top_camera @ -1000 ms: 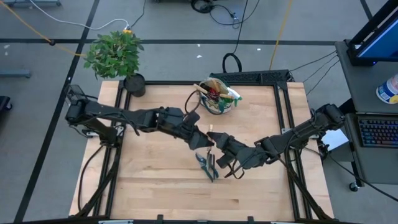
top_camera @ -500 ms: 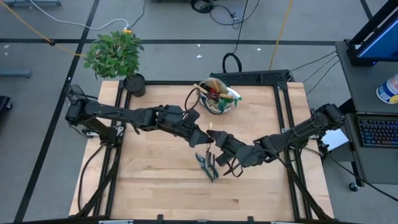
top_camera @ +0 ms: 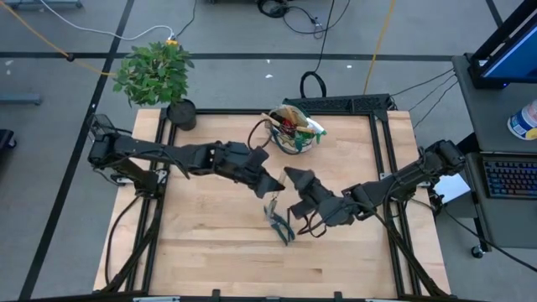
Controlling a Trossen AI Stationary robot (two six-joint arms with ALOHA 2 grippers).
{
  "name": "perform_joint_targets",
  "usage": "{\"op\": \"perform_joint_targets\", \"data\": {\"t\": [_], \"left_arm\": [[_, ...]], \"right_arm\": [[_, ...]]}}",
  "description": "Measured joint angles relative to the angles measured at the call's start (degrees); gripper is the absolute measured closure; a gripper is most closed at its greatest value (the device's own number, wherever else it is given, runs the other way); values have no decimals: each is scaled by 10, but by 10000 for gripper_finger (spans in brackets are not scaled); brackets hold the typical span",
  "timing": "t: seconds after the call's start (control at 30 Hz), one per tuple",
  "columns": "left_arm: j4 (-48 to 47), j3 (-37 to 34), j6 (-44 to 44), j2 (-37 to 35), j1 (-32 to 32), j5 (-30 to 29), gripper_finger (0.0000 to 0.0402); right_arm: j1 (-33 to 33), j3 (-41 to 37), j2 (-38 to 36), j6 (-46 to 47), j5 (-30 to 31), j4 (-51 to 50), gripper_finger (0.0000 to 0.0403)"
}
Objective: Pick & Place Garden tools in Gardening bag
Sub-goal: Put the trowel into the gardening bag
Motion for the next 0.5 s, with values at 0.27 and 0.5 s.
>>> {"op": "perform_joint_targets", "data": {"t": [0.27,0.5], "left_arm": [[-104,-1,8,1,-7,-78,327],[-78,-1,102,1,19,-151,327]], "right_arm": [[2,-5,-7,96,84,-17,167],[1,-76,-56,232,148,-16,170]]}}
